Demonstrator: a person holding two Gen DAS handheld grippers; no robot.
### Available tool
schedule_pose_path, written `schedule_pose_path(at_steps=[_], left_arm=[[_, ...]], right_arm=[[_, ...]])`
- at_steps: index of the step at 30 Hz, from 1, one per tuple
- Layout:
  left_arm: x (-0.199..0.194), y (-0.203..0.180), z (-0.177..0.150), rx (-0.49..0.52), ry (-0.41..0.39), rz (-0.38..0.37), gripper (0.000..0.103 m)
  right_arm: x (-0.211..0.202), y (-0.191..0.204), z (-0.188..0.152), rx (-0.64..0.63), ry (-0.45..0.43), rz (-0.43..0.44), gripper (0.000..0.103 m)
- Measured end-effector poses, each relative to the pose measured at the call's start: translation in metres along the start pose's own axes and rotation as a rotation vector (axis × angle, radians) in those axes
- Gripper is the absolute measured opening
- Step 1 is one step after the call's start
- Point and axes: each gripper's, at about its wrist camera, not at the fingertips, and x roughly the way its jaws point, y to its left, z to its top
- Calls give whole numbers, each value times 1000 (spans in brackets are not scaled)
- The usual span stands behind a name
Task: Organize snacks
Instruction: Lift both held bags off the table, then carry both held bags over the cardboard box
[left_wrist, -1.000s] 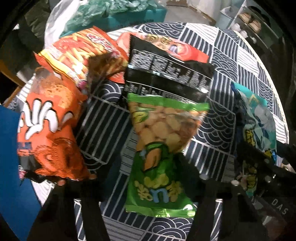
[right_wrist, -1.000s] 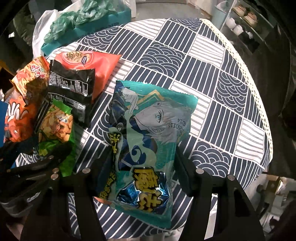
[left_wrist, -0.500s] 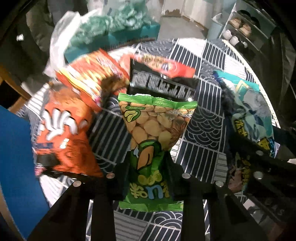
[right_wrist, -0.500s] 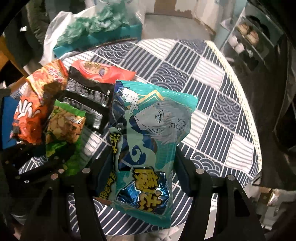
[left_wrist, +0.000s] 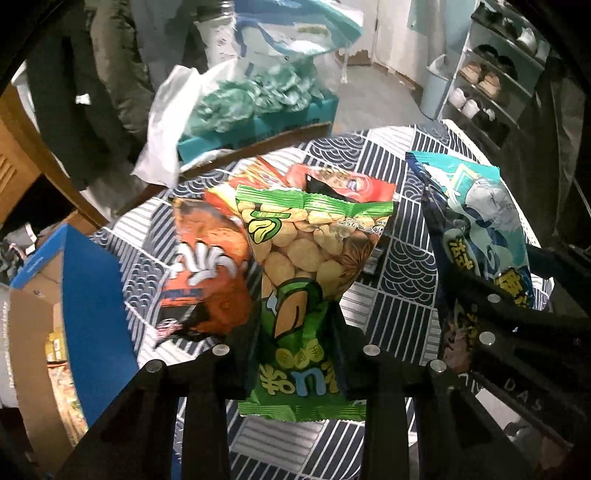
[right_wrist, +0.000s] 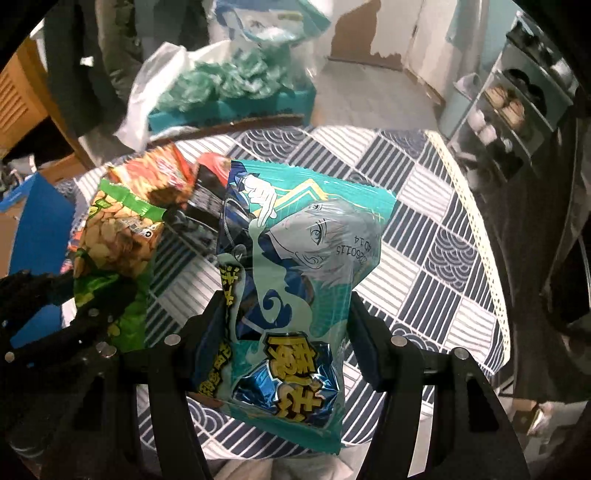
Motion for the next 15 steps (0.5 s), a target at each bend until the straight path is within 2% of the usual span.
schedule_pose_path(at_steps=[15], left_arm=[[-57, 69, -19, -105, -72, 8, 32]], right_arm=[[-52, 66, 9, -138, -108, 79, 63]])
